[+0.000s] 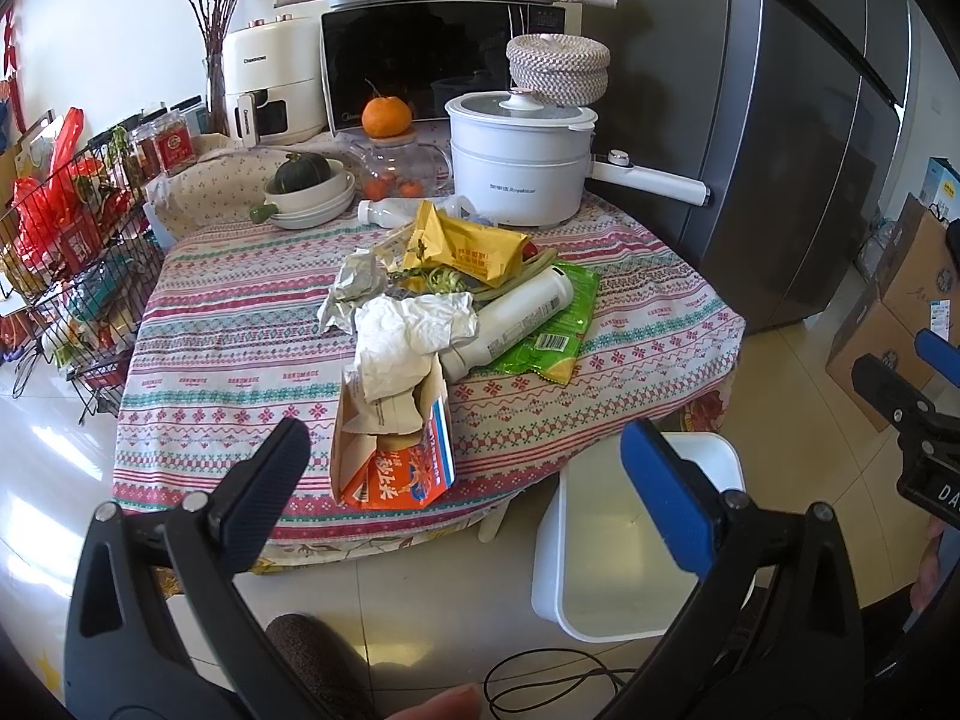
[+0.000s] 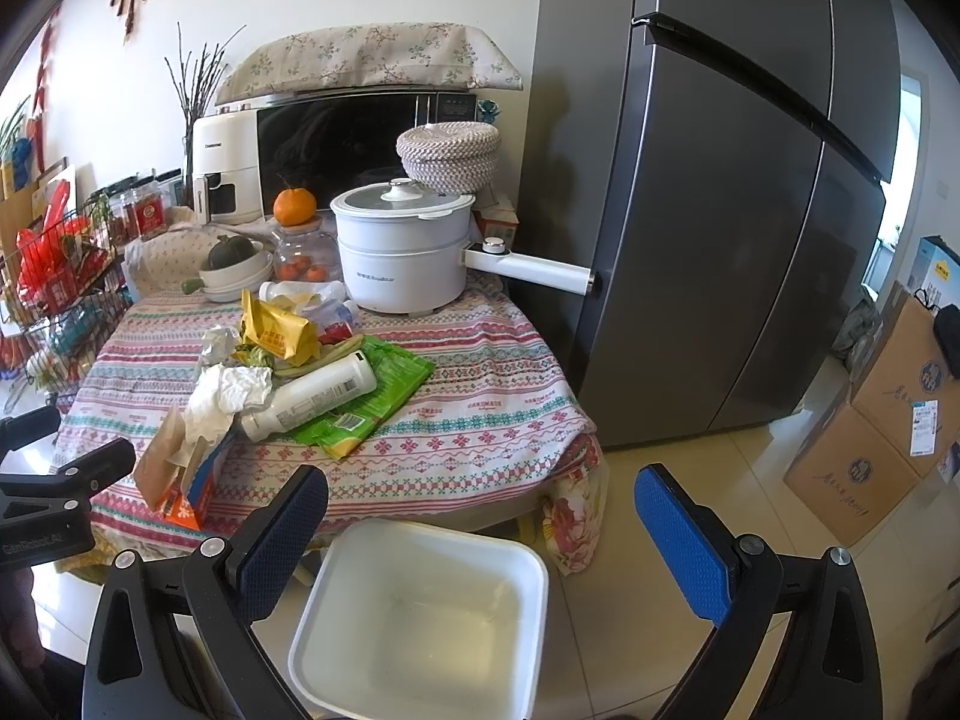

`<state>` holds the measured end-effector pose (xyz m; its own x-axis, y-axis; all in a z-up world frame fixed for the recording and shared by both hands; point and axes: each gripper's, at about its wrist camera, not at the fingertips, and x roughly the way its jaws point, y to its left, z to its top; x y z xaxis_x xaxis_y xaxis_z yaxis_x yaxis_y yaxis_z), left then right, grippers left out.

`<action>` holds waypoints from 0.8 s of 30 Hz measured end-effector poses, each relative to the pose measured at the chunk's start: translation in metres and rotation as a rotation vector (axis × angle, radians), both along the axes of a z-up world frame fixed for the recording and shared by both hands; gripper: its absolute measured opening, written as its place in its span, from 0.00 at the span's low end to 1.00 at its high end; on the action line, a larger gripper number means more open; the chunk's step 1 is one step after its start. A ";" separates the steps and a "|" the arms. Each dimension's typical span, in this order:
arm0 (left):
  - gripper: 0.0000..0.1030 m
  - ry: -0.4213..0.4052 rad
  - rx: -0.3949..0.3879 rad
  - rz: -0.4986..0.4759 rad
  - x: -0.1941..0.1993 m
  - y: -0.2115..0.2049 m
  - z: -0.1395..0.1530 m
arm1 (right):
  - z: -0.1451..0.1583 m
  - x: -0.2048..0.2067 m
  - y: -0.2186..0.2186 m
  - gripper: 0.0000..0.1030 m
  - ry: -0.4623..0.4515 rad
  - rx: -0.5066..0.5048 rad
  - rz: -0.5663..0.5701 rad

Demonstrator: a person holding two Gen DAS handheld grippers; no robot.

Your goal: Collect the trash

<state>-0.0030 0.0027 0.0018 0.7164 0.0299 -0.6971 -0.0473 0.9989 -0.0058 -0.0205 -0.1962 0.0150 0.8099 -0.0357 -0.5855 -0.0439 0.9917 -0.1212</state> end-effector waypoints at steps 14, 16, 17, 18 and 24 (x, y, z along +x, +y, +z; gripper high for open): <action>1.00 -0.033 0.001 0.003 -0.002 0.000 0.005 | 0.000 -0.001 0.000 1.00 -0.009 0.000 0.003; 1.00 -0.034 0.003 0.004 -0.002 0.000 0.004 | 0.001 0.000 -0.001 1.00 -0.009 0.000 0.003; 1.00 -0.035 0.004 0.005 -0.002 0.000 0.005 | 0.001 0.000 -0.001 1.00 -0.009 0.000 0.001; 1.00 -0.036 0.005 0.006 -0.002 -0.001 0.004 | 0.001 0.000 -0.001 1.00 -0.009 0.000 0.001; 1.00 -0.051 0.023 0.013 -0.001 -0.003 0.003 | 0.002 0.001 -0.001 1.00 -0.009 -0.007 0.007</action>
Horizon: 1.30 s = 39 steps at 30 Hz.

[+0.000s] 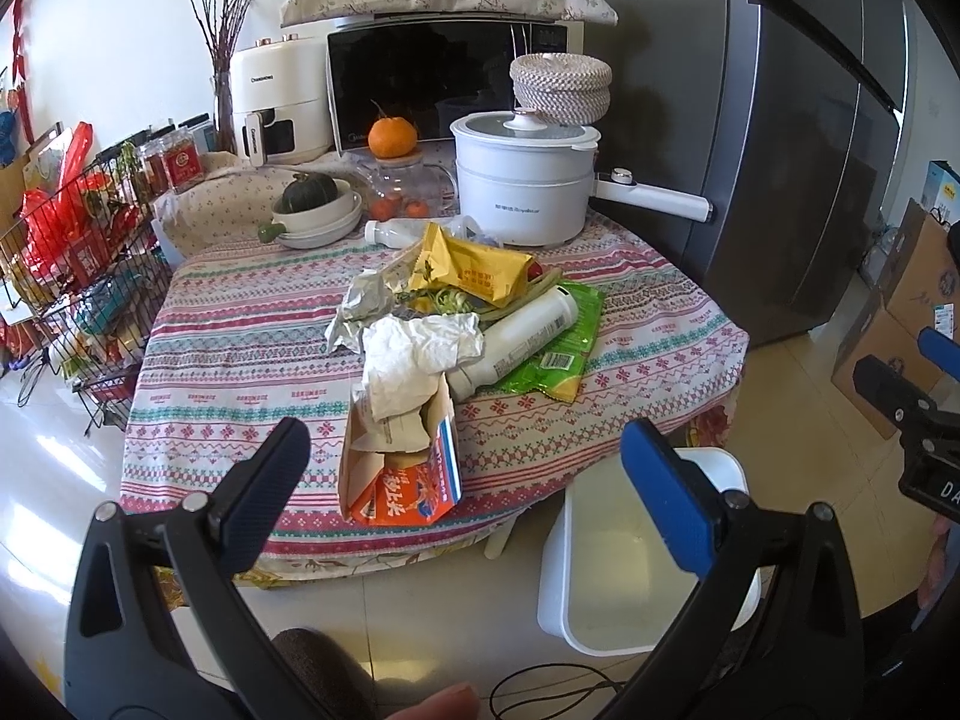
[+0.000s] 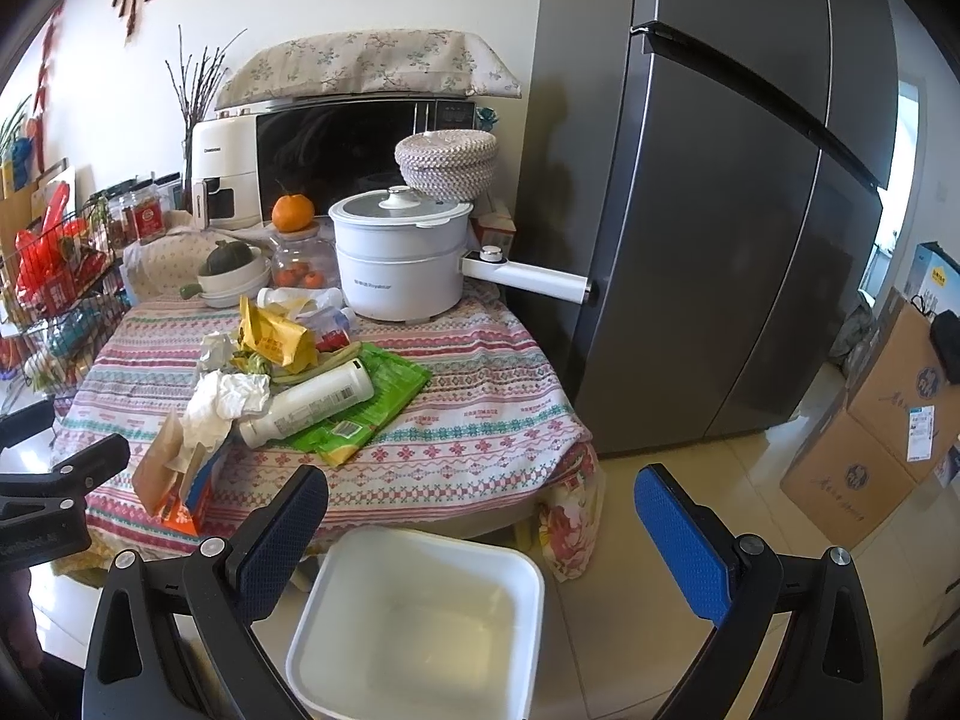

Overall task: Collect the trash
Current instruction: 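Reach the left tool to the torn paper box and close on it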

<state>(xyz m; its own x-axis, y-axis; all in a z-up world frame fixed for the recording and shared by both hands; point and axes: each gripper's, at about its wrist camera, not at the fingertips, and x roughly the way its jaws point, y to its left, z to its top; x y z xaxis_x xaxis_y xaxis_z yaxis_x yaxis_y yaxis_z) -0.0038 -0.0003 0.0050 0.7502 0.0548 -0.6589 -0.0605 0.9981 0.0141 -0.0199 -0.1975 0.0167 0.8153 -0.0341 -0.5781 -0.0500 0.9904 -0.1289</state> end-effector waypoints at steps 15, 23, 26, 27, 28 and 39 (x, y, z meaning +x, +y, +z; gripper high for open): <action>1.00 0.132 0.114 -0.071 0.052 0.013 -0.017 | 0.011 0.058 0.013 1.00 0.136 -0.012 0.110; 0.97 0.351 -0.040 -0.021 0.101 0.048 -0.063 | -0.044 0.117 0.010 0.99 0.382 0.113 0.150; 0.88 0.446 -0.128 -0.023 0.111 0.052 -0.079 | -0.054 0.127 0.017 0.98 0.438 0.142 0.177; 0.83 0.467 -0.158 -0.033 0.112 0.051 -0.083 | -0.055 0.128 0.019 0.98 0.442 0.139 0.184; 0.79 0.484 -0.171 -0.041 0.113 0.049 -0.086 | -0.057 0.129 0.023 0.98 0.441 0.129 0.188; 0.21 0.590 -0.156 -0.064 0.120 0.035 -0.118 | -0.068 0.139 0.037 0.98 0.468 0.108 0.198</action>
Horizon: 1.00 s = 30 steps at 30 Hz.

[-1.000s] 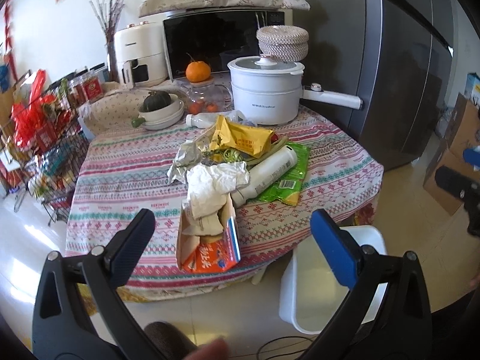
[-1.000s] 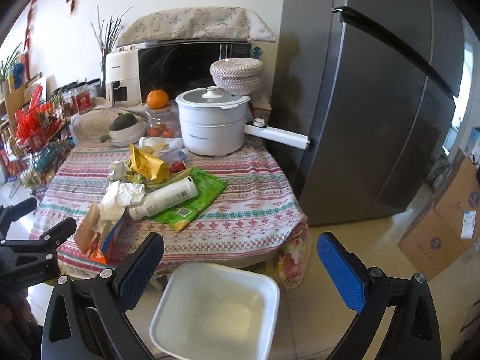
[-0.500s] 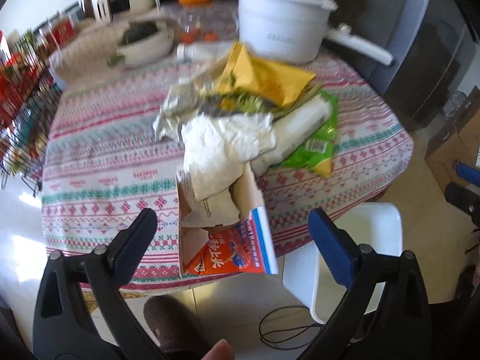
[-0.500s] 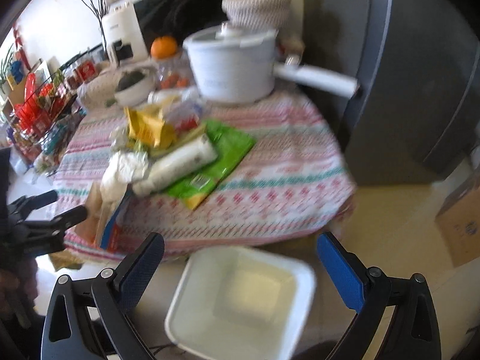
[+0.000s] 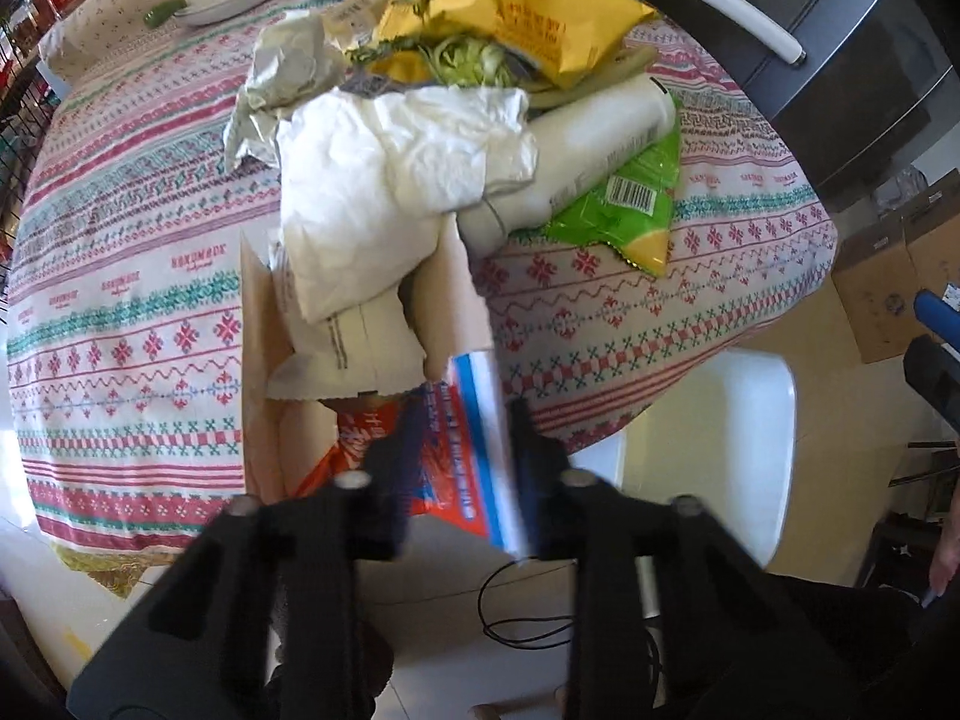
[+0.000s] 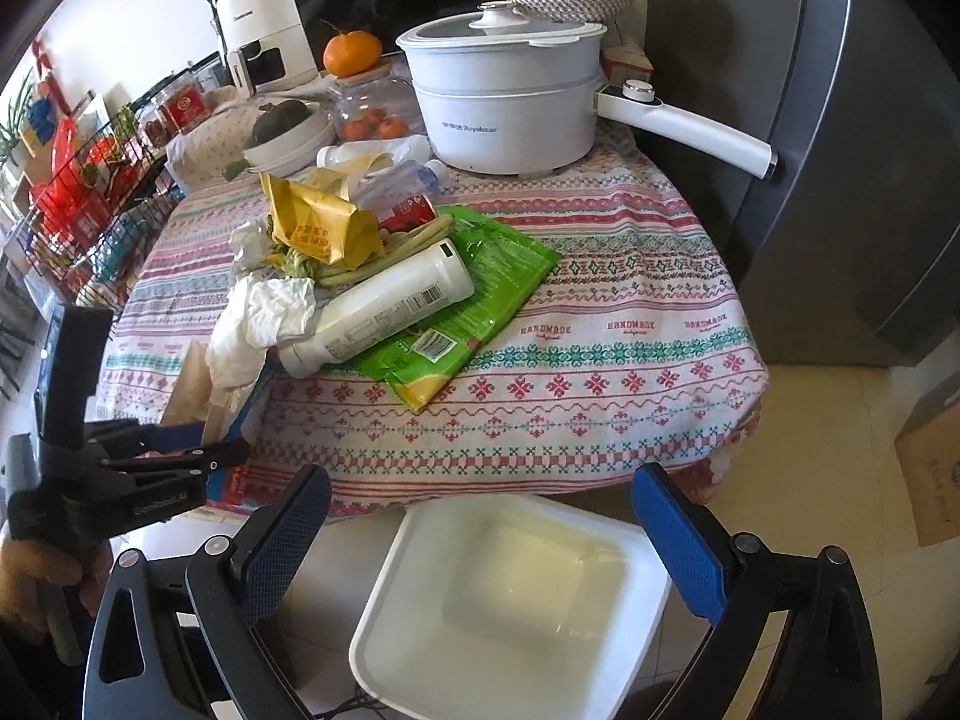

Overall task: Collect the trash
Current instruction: 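Reach the left tool to the torn paper box and close on it, then lift the paper box with the left tool while the right tool grasps white tissues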

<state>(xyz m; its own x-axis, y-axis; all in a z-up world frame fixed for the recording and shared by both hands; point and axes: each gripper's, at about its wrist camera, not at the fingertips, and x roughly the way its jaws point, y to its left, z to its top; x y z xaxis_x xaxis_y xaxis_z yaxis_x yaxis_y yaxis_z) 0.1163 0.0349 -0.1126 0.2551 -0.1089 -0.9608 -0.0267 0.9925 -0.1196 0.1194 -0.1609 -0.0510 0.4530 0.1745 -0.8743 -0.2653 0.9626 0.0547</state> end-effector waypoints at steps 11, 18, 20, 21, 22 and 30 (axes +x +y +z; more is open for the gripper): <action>0.05 -0.153 -0.100 -0.018 -0.023 0.019 0.046 | -0.006 0.002 0.000 0.98 0.018 0.040 -0.009; 0.04 -0.285 -0.229 -0.030 -0.038 0.035 0.081 | -0.005 0.006 0.010 0.98 0.008 0.066 -0.021; 0.04 -0.298 -0.221 -0.046 -0.039 0.033 0.082 | -0.005 0.009 0.014 0.98 0.008 0.075 -0.023; 0.04 -0.292 -0.208 -0.053 -0.038 0.031 0.080 | -0.005 0.010 0.016 0.98 0.008 0.078 -0.025; 0.04 -0.277 -0.189 -0.061 -0.037 0.030 0.074 | -0.006 0.011 0.018 0.98 0.008 0.082 -0.027; 0.04 -0.143 -0.181 -0.119 -0.035 0.037 0.026 | -0.015 0.030 0.047 0.82 0.054 0.158 0.016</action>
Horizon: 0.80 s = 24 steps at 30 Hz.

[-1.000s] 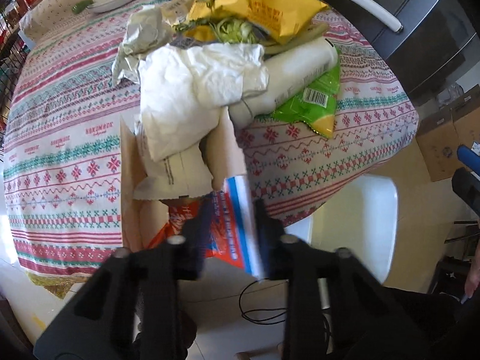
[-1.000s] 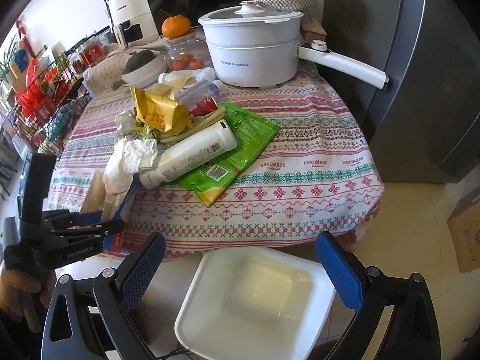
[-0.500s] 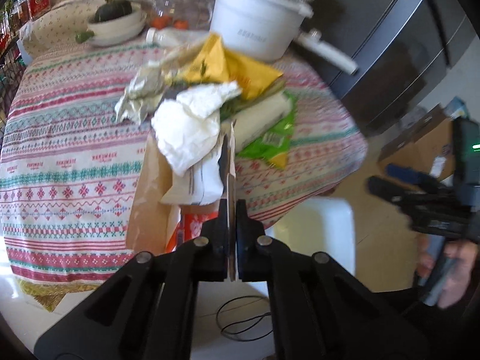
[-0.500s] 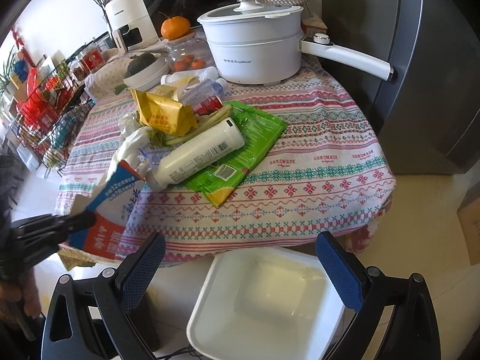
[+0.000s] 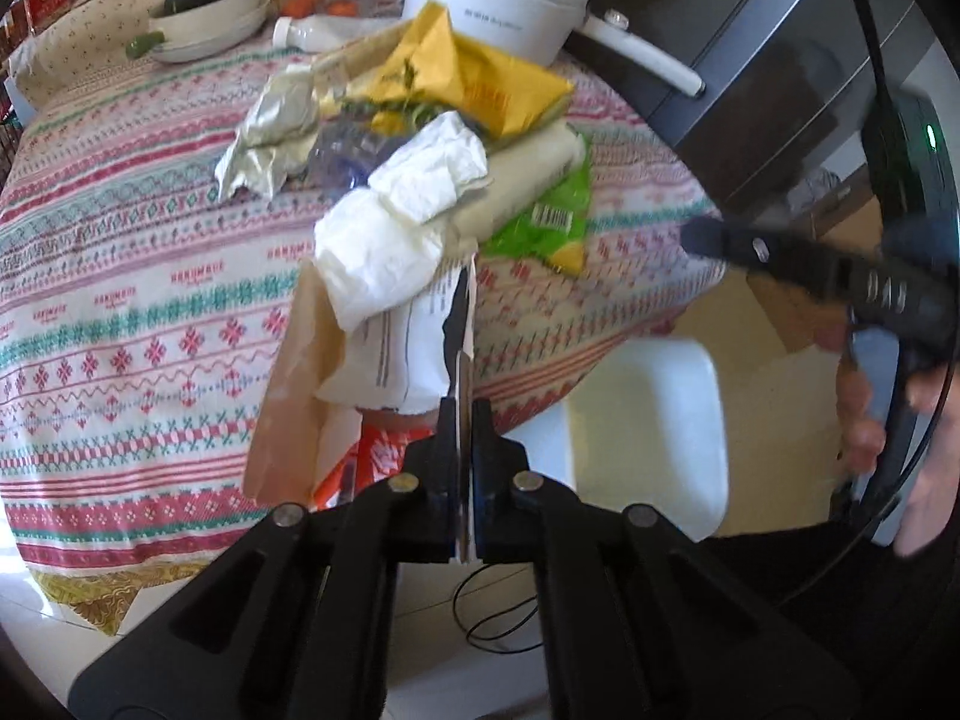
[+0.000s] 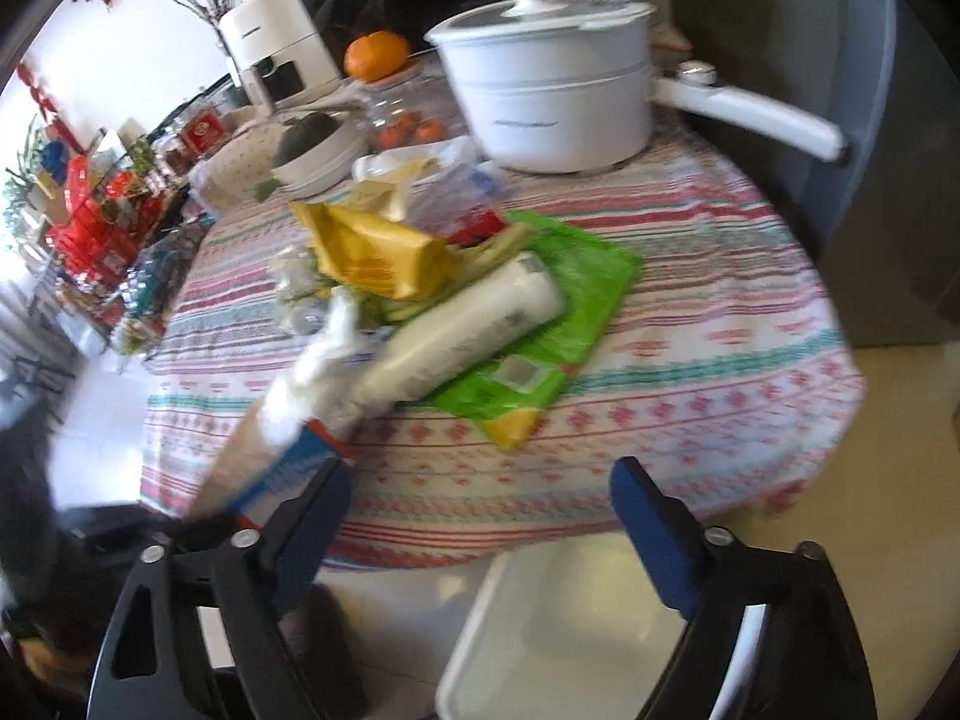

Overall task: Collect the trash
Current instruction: 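Lift the paper box with the left tool while the right tool grasps white tissues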

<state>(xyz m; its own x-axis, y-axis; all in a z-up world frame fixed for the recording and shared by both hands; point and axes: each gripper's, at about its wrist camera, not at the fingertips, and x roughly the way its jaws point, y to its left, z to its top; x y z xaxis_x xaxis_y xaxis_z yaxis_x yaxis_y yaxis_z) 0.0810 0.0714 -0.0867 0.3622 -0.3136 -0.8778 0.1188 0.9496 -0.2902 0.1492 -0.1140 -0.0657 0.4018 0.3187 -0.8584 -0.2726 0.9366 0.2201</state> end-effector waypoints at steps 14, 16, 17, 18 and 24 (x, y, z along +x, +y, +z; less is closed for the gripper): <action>0.04 0.045 -0.018 -0.016 -0.015 0.021 -0.017 | -0.051 0.037 0.114 0.57 0.118 0.202 0.138; 0.04 0.051 -0.022 -0.010 -0.018 0.026 -0.020 | -0.061 0.043 0.120 0.57 0.138 0.211 0.134; 0.04 0.053 -0.027 -0.007 -0.019 0.028 -0.021 | -0.066 0.045 0.123 0.57 0.150 0.215 0.133; 0.04 0.055 -0.031 -0.005 -0.021 0.029 -0.021 | -0.072 0.048 0.126 0.57 0.163 0.216 0.133; 0.04 0.059 -0.042 0.007 -0.023 0.041 -0.024 | -0.088 0.052 0.145 0.54 0.168 0.182 0.153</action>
<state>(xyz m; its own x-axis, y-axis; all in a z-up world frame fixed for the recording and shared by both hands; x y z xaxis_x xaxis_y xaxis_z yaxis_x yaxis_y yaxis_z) 0.0577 0.1119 -0.1103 0.3126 -0.3485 -0.8837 0.0941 0.9371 -0.3362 0.2014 0.0311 -0.1535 0.1943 0.5200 -0.8318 -0.3535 0.8281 0.4351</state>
